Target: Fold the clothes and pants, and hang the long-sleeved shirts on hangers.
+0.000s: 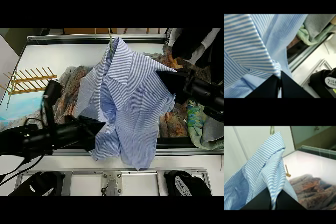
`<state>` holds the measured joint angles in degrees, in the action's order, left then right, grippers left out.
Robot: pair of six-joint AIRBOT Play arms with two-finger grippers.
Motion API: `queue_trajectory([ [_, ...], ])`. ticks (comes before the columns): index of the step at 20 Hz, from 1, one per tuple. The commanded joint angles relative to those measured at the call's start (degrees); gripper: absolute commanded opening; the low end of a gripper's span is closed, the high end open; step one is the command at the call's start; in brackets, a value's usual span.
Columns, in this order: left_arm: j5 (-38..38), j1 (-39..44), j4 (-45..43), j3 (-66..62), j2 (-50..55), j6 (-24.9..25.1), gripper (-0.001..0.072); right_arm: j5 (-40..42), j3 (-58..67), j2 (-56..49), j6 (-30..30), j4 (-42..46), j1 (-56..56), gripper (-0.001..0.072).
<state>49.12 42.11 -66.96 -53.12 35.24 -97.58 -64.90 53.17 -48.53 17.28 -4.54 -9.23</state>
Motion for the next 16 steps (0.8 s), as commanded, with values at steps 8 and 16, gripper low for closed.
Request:
queue_trajectory([
  [8, -7.7, -7.3, -0.9, -0.1, 0.1, -0.9, 0.0508, -0.5, 0.0, 0.7, -4.2, -5.5, 0.0, 0.0008],
  [16, -3.7, -18.1, -0.9, -0.1, -4.3, -0.8, 0.0015, 10.1, 0.1, 3.1, -14.9, -12.7, -1.7, 0.0008],
])
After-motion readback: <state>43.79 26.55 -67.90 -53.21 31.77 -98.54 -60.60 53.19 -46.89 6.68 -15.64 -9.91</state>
